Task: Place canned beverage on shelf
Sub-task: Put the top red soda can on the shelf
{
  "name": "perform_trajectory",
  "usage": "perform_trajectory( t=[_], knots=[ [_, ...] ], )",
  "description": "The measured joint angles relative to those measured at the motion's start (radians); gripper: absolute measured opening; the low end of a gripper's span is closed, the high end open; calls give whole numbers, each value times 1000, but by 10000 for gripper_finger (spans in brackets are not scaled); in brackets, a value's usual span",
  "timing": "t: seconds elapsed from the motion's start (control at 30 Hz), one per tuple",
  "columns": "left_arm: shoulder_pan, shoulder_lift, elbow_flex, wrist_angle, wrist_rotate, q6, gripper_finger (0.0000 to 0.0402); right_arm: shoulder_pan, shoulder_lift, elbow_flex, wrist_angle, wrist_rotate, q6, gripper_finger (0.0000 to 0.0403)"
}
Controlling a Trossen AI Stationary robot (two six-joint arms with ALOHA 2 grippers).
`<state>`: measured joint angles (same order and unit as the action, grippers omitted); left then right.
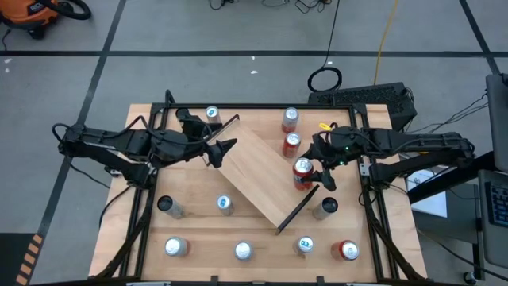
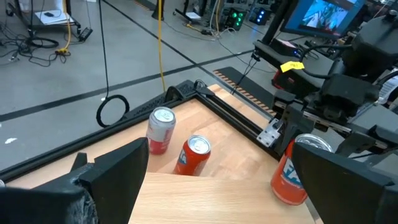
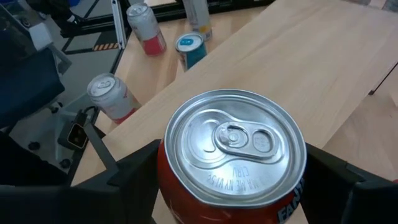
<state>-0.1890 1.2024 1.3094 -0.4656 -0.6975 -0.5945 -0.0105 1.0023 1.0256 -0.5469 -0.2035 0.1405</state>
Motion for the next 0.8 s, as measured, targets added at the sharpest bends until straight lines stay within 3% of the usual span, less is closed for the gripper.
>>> perform_trajectory(
  t=[0.8],
  knots=[
    [0, 3, 0, -1, 0, 9, 397, 33, 54, 2, 34, 24, 58, 279]
  ],
)
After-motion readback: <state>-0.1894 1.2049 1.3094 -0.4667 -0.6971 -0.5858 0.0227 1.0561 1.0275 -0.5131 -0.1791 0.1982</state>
